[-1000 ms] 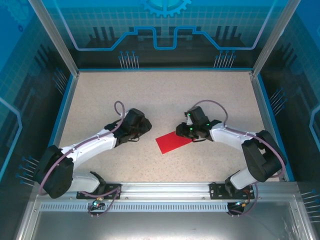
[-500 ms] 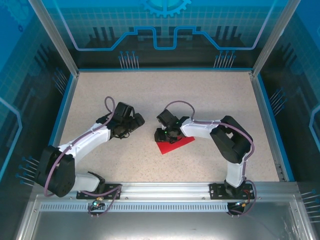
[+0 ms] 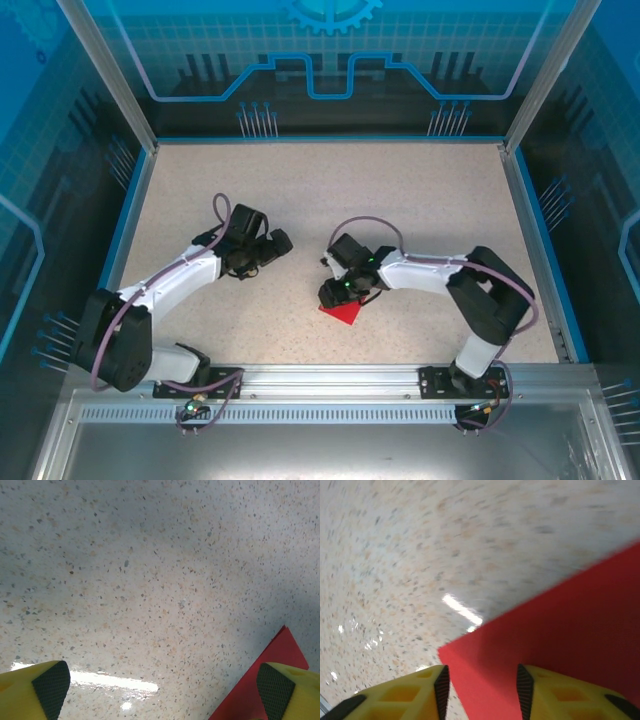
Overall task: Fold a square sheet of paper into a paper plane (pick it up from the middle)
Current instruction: Rotate the paper at the center of the table.
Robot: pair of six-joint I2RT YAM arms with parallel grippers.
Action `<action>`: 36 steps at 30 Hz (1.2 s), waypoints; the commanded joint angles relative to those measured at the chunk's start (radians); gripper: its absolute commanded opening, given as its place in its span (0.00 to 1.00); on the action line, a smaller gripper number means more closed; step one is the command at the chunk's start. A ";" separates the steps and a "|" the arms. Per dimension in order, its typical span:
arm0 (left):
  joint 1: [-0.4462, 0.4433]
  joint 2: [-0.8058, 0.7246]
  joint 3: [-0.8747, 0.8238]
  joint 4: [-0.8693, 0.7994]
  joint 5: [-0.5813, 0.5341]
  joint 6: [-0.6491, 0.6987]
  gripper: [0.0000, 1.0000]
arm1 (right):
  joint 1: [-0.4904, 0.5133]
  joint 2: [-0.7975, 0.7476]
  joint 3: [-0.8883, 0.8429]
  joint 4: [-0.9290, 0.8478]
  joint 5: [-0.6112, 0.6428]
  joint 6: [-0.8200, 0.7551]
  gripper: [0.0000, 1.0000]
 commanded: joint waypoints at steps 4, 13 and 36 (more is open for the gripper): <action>0.006 -0.002 -0.032 0.065 0.125 0.039 0.99 | -0.105 -0.167 -0.111 0.000 0.202 0.213 0.52; -0.018 -0.019 -0.101 0.167 0.263 0.033 0.99 | -0.252 -0.052 -0.036 -0.031 0.170 0.169 0.51; -0.094 -0.015 -0.130 0.192 0.295 -0.031 0.99 | -0.263 0.234 0.326 -0.089 0.063 0.073 0.42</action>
